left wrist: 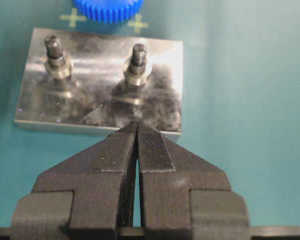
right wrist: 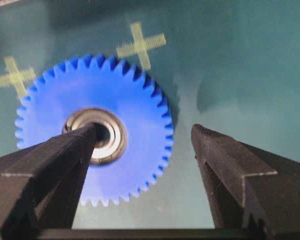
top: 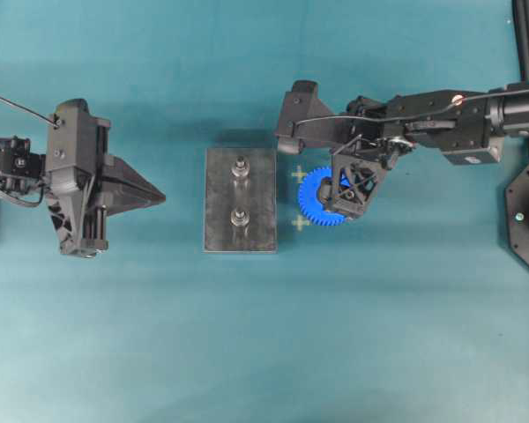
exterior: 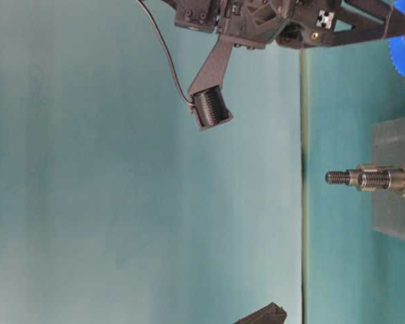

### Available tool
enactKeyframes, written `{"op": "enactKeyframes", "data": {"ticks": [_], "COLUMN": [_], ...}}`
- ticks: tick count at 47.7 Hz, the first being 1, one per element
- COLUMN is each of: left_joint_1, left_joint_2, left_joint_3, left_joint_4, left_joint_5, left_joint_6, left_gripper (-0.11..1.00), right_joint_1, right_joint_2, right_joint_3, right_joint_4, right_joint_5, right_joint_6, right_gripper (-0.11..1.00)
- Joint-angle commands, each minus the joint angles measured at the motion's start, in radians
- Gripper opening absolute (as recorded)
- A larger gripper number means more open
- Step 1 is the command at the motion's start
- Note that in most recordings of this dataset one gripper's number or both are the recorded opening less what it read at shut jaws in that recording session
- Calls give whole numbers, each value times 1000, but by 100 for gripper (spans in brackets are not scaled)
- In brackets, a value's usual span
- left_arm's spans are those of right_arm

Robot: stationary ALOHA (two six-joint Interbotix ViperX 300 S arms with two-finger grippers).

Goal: Fit the large gear onto the shaft.
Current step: 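Lower the right gripper and grasp the blue gear by its bearing hub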

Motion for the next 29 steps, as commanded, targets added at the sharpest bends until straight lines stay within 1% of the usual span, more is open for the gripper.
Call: {"op": "enactKeyframes", "data": {"ticks": [1,29], "left_joint_1": [3,3], "left_joint_2": [-3,-3], "left_joint_3": [-11,-11], "left_joint_4": [3,3], "left_joint_5": [-9,-18], "left_joint_6": [0,0], "left_gripper": [0,0], "right_joint_1": [0,-2], "right_joint_2": [-9,41], "right_joint_3": [-12,-20], "right_joint_4": [-2,-2], "right_joint_5": [3,-9], "right_joint_6": [-9,0], "right_gripper": [83,82]}}
